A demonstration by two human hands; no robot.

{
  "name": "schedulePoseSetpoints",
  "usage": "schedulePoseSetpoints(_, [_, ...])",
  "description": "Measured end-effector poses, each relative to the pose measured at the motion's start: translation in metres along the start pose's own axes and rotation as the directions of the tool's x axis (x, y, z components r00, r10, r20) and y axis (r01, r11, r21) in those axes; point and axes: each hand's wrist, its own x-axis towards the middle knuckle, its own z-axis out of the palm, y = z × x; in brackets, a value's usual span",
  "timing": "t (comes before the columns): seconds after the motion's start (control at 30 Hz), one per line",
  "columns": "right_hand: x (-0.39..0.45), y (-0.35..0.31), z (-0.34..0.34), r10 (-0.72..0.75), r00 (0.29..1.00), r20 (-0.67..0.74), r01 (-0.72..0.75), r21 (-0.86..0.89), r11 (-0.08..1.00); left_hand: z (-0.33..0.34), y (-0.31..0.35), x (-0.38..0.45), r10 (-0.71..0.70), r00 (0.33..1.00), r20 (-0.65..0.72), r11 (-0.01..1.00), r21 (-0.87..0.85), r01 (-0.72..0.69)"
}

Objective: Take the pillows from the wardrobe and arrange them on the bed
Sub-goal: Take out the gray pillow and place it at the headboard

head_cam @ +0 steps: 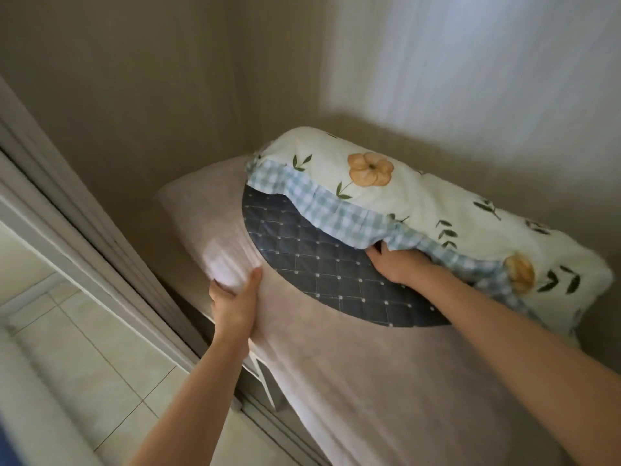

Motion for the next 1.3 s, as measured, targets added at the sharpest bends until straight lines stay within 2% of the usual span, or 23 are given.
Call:
schedulePoseSetpoints(0.13, [-0.001, -0.004, 0.011, 0.066, 0.996, 0.054, -0.076, 0.197, 0.977, -0.001, -0.006, -0.011, -0.122, 0.990, 0.070, 0.987, -0.099, 0.128])
schedulePoseSetpoints(0.23, [-0.001, -0.007, 0.003, -0.013, 0.998, 0.055, -0.003, 0.290, 0.957, -0.002, 0.000, -0.015, -0.156, 0.983, 0.093, 0.973, -0.156, 0.169])
schedulePoseSetpoints(0.3, [-0.002, -0.007, -0.004, -0.021, 0.988, 0.153, -0.027, 0.304, 0.952, -0.003, 0.005, -0.021, -0.149, 0.984, 0.093, 0.971, -0.172, 0.163])
schedulePoseSetpoints(0.37, [-0.005, -0.012, -0.014, 0.012, 0.968, 0.251, -0.075, 0.242, 0.967, -0.008, 0.016, -0.028, -0.106, 0.991, 0.086, 0.976, -0.183, 0.120])
schedulePoseSetpoints(0.43, [-0.009, -0.018, -0.024, 0.028, 0.961, 0.274, -0.089, 0.212, 0.973, -0.016, 0.031, -0.036, -0.033, 0.995, 0.090, 0.979, -0.198, 0.050])
schedulePoseSetpoints(0.57, [-0.030, -0.030, -0.034, -0.093, 0.991, 0.092, 0.068, 0.238, 0.969, -0.034, 0.064, -0.059, 0.159, 0.982, 0.097, 0.975, -0.175, -0.140])
schedulePoseSetpoints(0.63, [-0.046, -0.033, -0.027, -0.013, 0.993, 0.117, -0.014, 0.227, 0.974, -0.040, 0.070, -0.071, 0.256, 0.962, 0.089, 0.963, -0.112, -0.246])
schedulePoseSetpoints(0.73, [-0.076, -0.040, -0.008, 0.058, 0.968, 0.245, -0.135, 0.310, 0.941, -0.054, 0.063, -0.092, 0.338, 0.935, 0.110, 0.941, -0.014, -0.338])
schedulePoseSetpoints(0.8, [-0.103, -0.046, 0.000, 0.106, 0.951, 0.291, -0.214, 0.370, 0.904, -0.067, 0.051, -0.103, 0.360, 0.924, 0.131, 0.933, -0.031, -0.359])
schedulePoseSetpoints(0.87, [-0.135, -0.054, 0.003, 0.135, 0.954, 0.267, -0.238, 0.407, 0.882, -0.081, 0.037, -0.113, 0.366, 0.920, 0.138, 0.931, -0.063, -0.361])
schedulePoseSetpoints(0.97, [-0.187, -0.080, 0.004, -0.006, 0.991, 0.131, -0.049, 0.414, 0.909, -0.099, 0.015, -0.129, 0.312, 0.943, 0.112, 0.944, -0.150, -0.295])
schedulePoseSetpoints(1.0, [-0.205, -0.091, 0.005, -0.080, 0.991, 0.109, 0.032, 0.392, 0.920, -0.104, 0.009, -0.132, 0.261, 0.961, 0.090, 0.952, -0.186, -0.241])
schedulePoseSetpoints(1.07, [-0.234, -0.107, 0.011, -0.186, 0.976, 0.117, 0.139, 0.325, 0.936, -0.117, -0.003, -0.136, 0.070, 0.995, 0.075, 0.971, -0.232, -0.051])
schedulePoseSetpoints(1.1, [-0.245, -0.110, 0.014, -0.203, 0.972, 0.122, 0.161, 0.286, 0.945, -0.123, -0.008, -0.137, -0.024, 0.993, 0.113, 0.963, -0.263, 0.054])
schedulePoseSetpoints(1.17, [-0.262, -0.110, 0.017, -0.202, 0.973, 0.114, 0.172, 0.227, 0.959, -0.136, -0.017, -0.142, -0.100, 0.964, 0.246, 0.936, -0.305, 0.175])
schedulePoseSetpoints(1.3, [-0.289, -0.103, 0.019, -0.201, 0.976, 0.085, 0.174, 0.251, 0.952, -0.150, -0.031, -0.153, -0.091, 0.922, 0.376, 0.934, -0.289, 0.209])
